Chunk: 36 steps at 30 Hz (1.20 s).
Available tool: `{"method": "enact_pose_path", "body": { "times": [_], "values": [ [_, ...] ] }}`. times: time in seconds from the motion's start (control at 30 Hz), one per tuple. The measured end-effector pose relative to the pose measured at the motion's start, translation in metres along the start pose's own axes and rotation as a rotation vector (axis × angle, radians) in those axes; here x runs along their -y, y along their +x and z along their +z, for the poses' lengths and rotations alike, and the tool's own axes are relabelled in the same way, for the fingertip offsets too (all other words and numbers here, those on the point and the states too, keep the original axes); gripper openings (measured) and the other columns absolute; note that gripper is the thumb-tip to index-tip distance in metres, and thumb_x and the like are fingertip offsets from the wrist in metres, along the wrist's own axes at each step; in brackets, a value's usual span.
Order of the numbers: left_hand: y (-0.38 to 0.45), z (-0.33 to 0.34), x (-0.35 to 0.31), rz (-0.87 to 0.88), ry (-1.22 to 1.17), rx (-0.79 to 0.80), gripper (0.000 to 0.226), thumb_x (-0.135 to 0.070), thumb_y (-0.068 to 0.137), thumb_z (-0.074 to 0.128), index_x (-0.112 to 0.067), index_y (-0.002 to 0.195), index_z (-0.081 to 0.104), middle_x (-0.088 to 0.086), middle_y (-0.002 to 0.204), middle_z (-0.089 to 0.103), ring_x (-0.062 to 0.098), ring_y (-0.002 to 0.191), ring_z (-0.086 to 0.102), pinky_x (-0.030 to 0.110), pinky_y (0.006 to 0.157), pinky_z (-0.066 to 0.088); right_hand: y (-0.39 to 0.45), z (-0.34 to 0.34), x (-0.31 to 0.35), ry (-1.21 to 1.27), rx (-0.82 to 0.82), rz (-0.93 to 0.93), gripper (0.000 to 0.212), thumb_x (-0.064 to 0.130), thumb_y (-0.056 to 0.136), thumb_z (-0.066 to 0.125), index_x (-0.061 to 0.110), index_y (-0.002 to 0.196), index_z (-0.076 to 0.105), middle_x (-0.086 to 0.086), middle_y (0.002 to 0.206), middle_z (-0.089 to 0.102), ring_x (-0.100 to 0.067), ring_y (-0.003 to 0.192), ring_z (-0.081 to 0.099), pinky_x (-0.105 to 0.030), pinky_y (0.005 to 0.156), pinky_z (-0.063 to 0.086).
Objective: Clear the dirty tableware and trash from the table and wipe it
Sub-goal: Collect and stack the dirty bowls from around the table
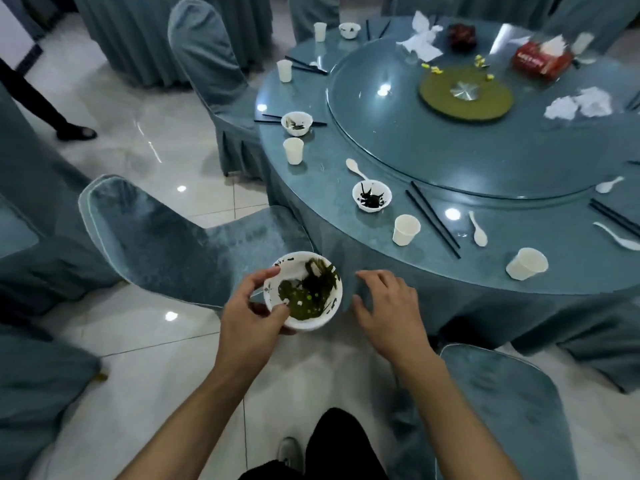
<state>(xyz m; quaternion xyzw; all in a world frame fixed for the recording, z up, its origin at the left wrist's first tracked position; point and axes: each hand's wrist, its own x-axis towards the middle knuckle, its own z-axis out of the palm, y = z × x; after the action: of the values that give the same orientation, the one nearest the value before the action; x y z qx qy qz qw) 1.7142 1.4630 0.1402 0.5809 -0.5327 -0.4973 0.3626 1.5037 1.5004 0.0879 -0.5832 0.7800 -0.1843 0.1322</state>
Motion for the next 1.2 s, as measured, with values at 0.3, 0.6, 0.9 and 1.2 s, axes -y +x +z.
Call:
{"method": "enact_pose_path", "body": {
  "times": [0.3,0.6,0.9,1.2],
  "values": [
    [0.135,0.036,-0.006,-0.030,0.070,0.086,0.054,0.008,0.084,0.069,-0.035,0.118,0.065,-0.022,0.116,0.061,0.020,0.073,0.071,0.042,0.062,0.063,0.127,0.013,-0.034,0.017,-0.018,0.105,0.039,0.037,0.094,0.058,0.024,0.131,0.059,-0.001,0.128,0.058,-0.027,0.117,0.054,-0.045,0.098,0.039],
    [0.258,0.107,0.000,-0.213,-0.028,0.116,0.054,0.013,0.087,0.061,-0.031,0.119,0.064,-0.016,0.124,0.057,0.030,0.080,0.073,0.044,0.063,0.064,0.274,0.017,-0.113,-0.041,0.090,0.272,0.043,0.035,0.093,0.060,0.021,0.133,0.057,-0.011,0.131,0.058,-0.034,0.121,0.054,-0.046,0.098,0.041],
    [0.333,0.156,0.042,-0.307,-0.095,0.111,0.051,0.018,0.087,0.056,-0.022,0.117,0.064,-0.005,0.116,0.060,0.025,0.076,0.069,0.040,0.059,0.063,0.334,0.039,-0.167,-0.133,0.288,0.479,0.052,0.040,0.094,0.054,0.020,0.141,0.046,-0.014,0.141,0.053,-0.037,0.124,0.054,-0.049,0.101,0.045],
    [0.362,0.172,0.063,-0.326,-0.144,0.151,0.057,0.021,0.089,0.050,-0.027,0.116,0.063,-0.005,0.124,0.056,0.025,0.087,0.070,0.039,0.062,0.063,0.338,0.059,-0.171,-0.033,0.291,0.555,0.033,0.028,0.094,0.056,0.018,0.125,0.060,-0.014,0.123,0.068,-0.037,0.112,0.063,-0.042,0.092,0.051]
  ]
}}
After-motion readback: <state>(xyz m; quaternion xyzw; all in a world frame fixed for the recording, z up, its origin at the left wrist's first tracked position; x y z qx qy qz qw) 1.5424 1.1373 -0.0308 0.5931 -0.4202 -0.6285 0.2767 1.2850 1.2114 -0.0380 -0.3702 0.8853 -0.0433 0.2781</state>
